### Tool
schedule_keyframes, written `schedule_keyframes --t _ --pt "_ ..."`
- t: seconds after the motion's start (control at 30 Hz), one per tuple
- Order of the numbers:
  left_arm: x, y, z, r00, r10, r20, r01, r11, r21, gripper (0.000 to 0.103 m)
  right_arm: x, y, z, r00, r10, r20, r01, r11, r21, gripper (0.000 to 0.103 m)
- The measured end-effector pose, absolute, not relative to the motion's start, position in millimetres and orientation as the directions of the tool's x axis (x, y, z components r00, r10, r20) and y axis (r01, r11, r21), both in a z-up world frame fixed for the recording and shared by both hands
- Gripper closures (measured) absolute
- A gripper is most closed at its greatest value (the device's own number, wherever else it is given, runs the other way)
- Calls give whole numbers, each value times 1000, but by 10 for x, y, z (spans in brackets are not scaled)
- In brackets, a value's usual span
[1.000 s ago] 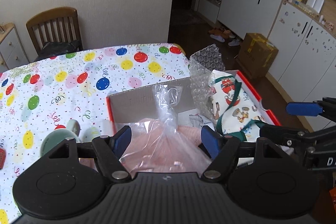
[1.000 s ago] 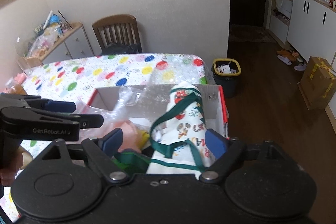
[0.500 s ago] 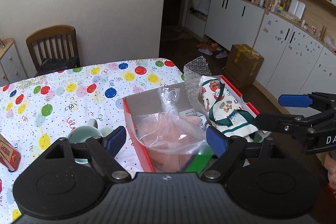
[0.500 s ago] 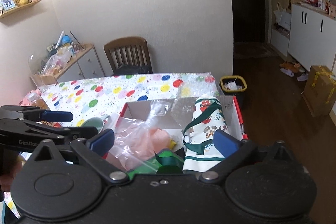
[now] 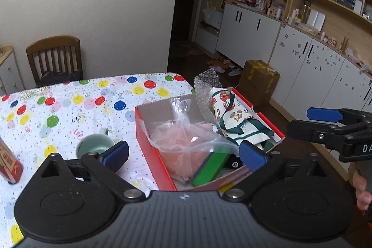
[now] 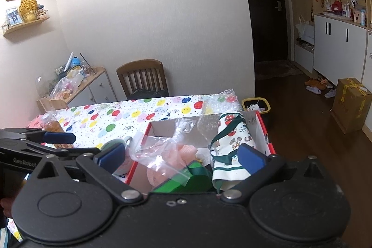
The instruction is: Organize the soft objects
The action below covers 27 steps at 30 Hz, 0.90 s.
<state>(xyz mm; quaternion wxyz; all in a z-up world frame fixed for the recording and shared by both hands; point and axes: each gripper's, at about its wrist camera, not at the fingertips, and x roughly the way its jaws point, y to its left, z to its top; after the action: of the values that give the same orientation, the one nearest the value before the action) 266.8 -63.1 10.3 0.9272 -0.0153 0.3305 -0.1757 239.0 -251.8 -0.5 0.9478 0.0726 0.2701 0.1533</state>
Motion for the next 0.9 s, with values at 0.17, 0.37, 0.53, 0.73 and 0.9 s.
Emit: schedule_keyframes --t 0.17,0.37,0.53,0.73,0.9 --pt "2528 -604 64 729 -325 -602 293 943 -155 1 2257 -2484 -17 819 316 -478 -241 947 214 0" --pt "2380 -583 98 761 -287 -582 258 957 -135 1 2141 -2424 -59 823 304 -480 -220 950 223 0" --pt "2274 -575 131 777 -278 -565 255 959 -121 1 2044 -2368 -127 818 301 -490 -204 948 243 0" --pt "2210 -595 145 786 -276 -553 262 959 -107 1 1988 -2327 -138 820 288 -494 -189 952 241 0" --pt "2186 -610 137 783 -281 -555 268 957 -106 1 1960 -2305 -110 827 282 -486 -186 954 236 0"
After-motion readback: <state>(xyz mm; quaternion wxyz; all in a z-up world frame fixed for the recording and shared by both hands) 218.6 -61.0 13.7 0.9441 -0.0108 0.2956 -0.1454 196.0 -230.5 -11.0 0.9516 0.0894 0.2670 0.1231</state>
